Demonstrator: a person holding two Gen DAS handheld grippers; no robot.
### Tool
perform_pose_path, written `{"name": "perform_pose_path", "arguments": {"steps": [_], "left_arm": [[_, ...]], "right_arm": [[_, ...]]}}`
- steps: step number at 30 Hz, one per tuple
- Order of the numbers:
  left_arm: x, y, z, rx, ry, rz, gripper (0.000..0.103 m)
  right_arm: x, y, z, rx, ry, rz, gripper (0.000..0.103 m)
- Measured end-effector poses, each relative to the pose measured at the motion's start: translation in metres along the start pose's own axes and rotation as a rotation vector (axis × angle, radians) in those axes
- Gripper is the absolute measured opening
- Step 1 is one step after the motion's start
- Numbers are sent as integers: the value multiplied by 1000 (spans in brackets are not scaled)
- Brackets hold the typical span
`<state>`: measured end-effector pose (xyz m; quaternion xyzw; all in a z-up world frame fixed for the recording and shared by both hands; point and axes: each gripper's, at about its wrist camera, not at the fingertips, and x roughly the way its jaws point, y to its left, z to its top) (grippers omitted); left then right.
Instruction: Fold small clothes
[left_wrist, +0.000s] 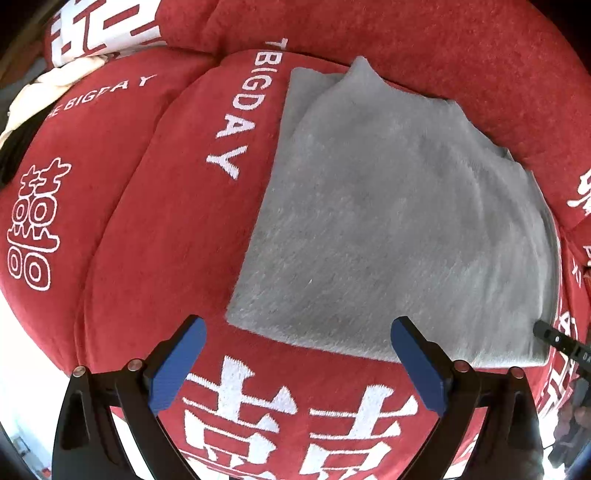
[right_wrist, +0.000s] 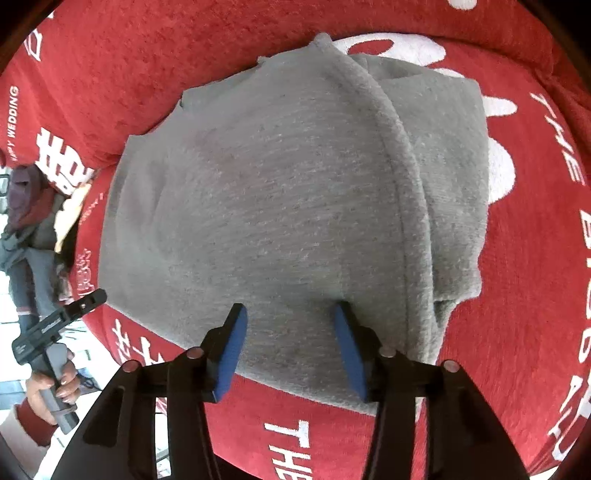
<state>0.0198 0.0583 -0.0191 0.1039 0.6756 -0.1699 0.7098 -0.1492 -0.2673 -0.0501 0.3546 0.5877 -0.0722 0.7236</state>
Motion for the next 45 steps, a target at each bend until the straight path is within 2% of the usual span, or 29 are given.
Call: {"name": "perform_pose_path", "arguments": {"steps": [3, 8, 13, 23, 31, 39, 45], "left_arm": [[-9, 1, -6, 32, 0, -9, 101], [-21, 13, -19, 60, -3, -32, 101], [-28, 24, -22, 64, 2, -51, 101], [-34, 46, -32, 36, -2, -93, 101], [-29, 66, -35, -75, 14, -212, 101], [-24, 78, -35, -181, 35, -303, 101], [-15, 76, -32, -266, 54, -392, 101]], "right_arm": [[-6, 9, -8, 37, -19, -31, 53], [-12, 35, -27, 49, -33, -16, 53], [1, 72, -46, 46, 10, 35, 53], [32, 106, -63, 91, 60, 147, 54], [57, 117, -70, 228, 90, 290, 54], [77, 129, -67, 273, 110, 364, 54], [91, 129, -57, 329, 92, 412, 54]]}}
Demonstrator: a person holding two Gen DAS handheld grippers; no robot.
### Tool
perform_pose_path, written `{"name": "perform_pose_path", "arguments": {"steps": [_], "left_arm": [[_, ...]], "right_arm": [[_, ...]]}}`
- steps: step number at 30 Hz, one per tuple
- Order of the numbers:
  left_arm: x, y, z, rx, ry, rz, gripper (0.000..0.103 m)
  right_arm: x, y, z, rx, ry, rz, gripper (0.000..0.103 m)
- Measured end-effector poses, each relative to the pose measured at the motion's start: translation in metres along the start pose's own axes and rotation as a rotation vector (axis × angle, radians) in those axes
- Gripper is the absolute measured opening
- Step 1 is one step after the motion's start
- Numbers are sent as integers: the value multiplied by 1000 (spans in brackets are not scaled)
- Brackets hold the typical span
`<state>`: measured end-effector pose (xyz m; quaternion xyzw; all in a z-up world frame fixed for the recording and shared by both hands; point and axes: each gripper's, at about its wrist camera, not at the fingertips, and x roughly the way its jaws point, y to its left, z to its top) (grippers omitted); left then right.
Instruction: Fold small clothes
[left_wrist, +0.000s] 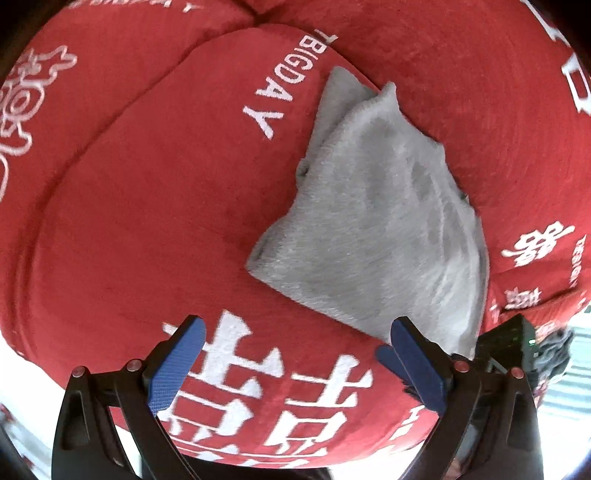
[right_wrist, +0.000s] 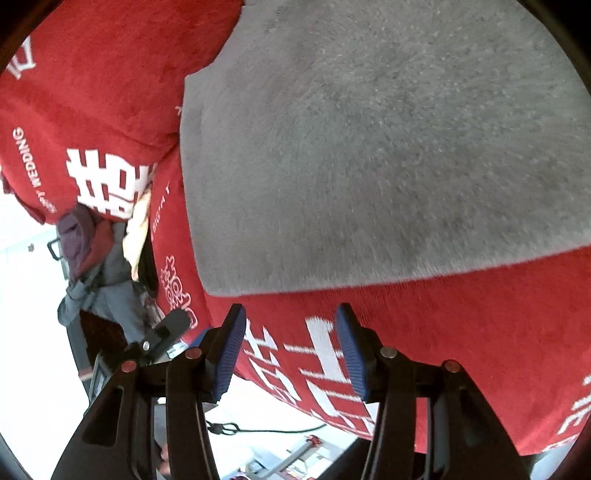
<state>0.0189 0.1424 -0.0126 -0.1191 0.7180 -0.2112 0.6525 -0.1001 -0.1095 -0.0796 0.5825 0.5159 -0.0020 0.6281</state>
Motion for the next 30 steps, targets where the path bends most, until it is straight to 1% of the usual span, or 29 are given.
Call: {"name": "perform_pose_path", "arguments": {"steps": [5, 8, 11, 12, 13, 14, 15, 16, 18, 21, 24, 26, 28, 30], "left_arm": [[6, 5, 2, -79, 11, -64, 101], [10, 8, 4, -120, 18, -104, 101], [13, 9, 5, -138, 20, -124, 101], [14, 9, 6, -135, 21, -125, 101], [14, 10, 6, -131, 23, -126, 101], [15, 9, 6, -125, 26, -131, 101], [16, 8, 6, -121, 30, -138, 101], [18, 5, 7, -118, 34, -148, 101], [22, -1, 7, -112, 39, -168, 101], [30, -11, 9, -123, 37, -210, 101], [38, -17, 13, -173, 15, -251, 101], [41, -18, 17, -206, -6, -263, 101], [41, -20, 23, -219, -36, -258, 101], [40, -23, 29, -207, -71, -220, 101]], "right_arm": [[9, -4, 6, 74, -15, 90, 54], [16, -16, 7, 171, -25, 185, 54], [23, -31, 5, 288, -50, 288, 55], [24, -35, 4, 317, -55, 310, 53], [26, -38, 3, 342, -60, 333, 41], [27, -40, 4, 355, -61, 342, 31], [28, -41, 4, 359, -59, 344, 17], [27, -40, 6, 353, -60, 345, 11], [22, -35, 9, 321, -67, 358, 10], [3, -18, 15, 225, -80, 382, 9], [-13, -1, 19, 142, -80, 373, 9], [-16, 3, 19, 118, -76, 361, 9], [-16, 2, 17, 115, -64, 353, 9], [-15, -1, 16, 112, -53, 342, 9]]}}
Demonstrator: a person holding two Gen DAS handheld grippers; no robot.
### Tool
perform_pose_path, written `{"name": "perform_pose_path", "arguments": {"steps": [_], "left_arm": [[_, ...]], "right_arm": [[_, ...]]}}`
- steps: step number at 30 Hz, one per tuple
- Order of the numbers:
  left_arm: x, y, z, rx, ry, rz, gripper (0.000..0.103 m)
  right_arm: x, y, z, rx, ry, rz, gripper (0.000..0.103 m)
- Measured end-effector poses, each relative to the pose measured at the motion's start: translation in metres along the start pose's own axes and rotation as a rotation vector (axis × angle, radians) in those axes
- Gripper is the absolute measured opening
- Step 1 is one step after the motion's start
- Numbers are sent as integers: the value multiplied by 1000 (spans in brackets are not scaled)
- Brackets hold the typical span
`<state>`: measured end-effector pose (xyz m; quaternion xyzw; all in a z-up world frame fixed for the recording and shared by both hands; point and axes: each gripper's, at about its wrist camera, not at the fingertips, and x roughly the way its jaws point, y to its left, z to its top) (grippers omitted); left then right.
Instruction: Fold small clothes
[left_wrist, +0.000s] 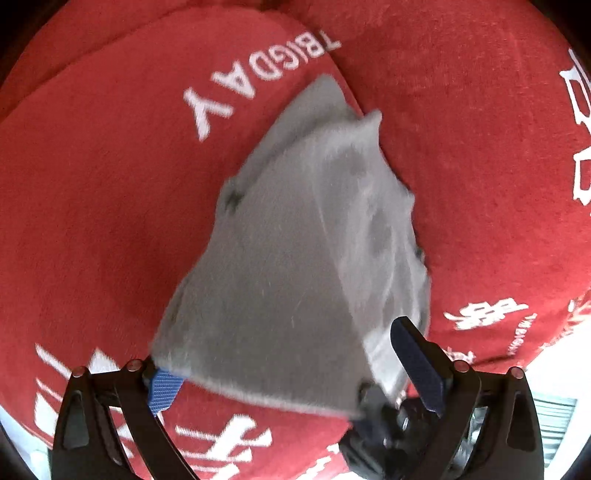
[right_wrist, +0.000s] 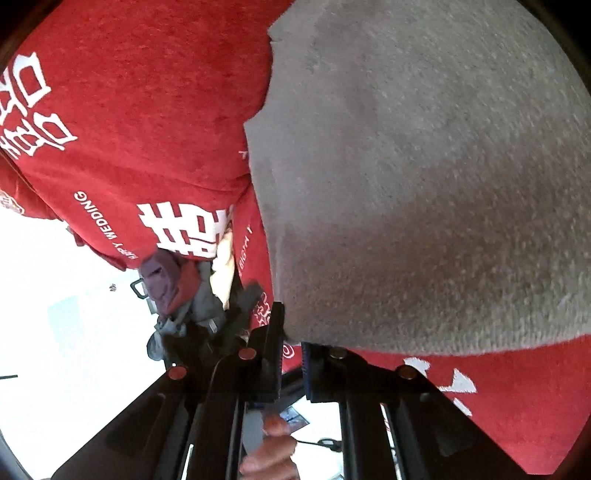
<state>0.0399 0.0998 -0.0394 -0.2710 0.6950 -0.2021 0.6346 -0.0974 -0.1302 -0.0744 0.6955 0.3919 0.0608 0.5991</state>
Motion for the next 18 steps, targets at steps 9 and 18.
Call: {"name": "perform_pose_path", "arguments": {"steps": [9, 18], "left_arm": [[7, -3, 15, 39, -40, 107, 47], [3, -49, -2, 403, -155, 353, 14]], "right_arm": [[3, -2, -2, -42, 52, -64, 9], [-39, 31, 5, -253, 99, -328, 13]]}}
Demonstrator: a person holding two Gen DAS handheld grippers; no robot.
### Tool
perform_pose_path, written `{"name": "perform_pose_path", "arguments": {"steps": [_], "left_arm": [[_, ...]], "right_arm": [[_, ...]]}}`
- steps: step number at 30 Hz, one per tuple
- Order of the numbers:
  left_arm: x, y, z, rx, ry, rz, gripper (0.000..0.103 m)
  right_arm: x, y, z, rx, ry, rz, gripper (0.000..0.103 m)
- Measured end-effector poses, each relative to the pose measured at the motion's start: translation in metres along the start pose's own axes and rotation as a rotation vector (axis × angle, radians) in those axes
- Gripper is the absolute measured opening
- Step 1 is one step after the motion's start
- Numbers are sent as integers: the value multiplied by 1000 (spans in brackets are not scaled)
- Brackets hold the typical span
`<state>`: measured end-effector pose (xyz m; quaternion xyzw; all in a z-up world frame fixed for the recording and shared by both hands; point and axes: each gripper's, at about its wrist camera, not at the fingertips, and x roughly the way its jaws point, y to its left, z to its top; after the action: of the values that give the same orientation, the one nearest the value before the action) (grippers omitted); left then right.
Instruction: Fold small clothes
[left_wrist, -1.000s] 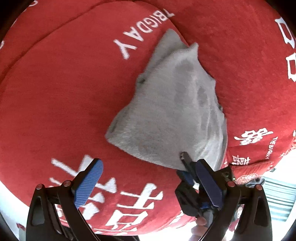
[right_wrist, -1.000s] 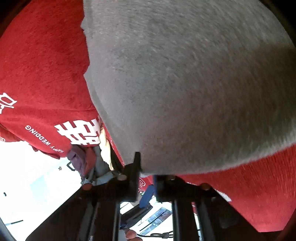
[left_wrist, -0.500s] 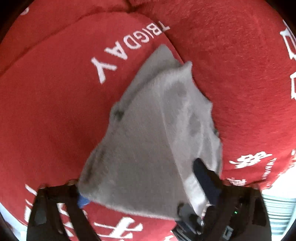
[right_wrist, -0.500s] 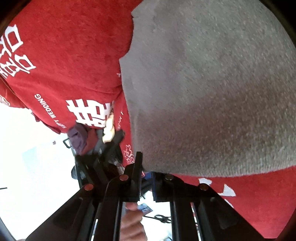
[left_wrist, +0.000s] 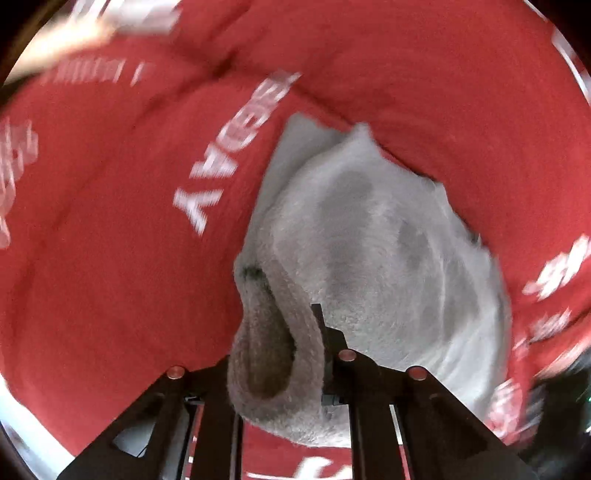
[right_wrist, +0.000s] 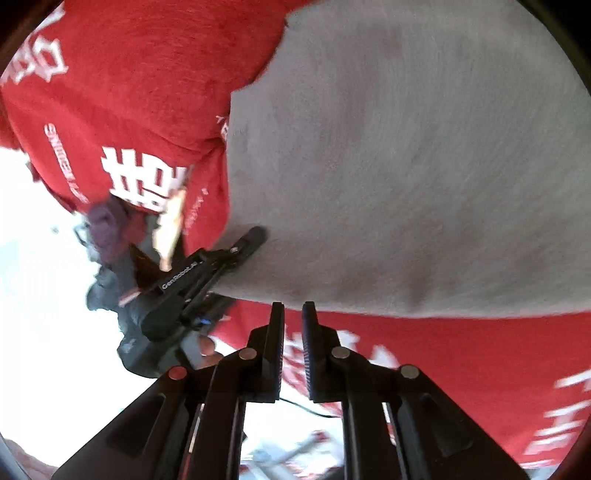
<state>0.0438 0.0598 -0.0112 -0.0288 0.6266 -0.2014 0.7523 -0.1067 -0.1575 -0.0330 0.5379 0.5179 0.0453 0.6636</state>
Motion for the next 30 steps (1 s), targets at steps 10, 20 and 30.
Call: {"name": "perform_pose_path", "arguments": {"steps": [10, 20, 30], "left_arm": [[-13, -58, -24, 530, -142, 177, 14], [-18, -76, -34, 656, -205, 199, 14], [-19, -81, -40, 681, -233, 185, 14]], "right_arm": [[-12, 74, 92, -272, 83, -204, 80], [113, 162, 144, -503, 404, -380, 81], [210, 180, 133, -650, 598, -634, 82]]}}
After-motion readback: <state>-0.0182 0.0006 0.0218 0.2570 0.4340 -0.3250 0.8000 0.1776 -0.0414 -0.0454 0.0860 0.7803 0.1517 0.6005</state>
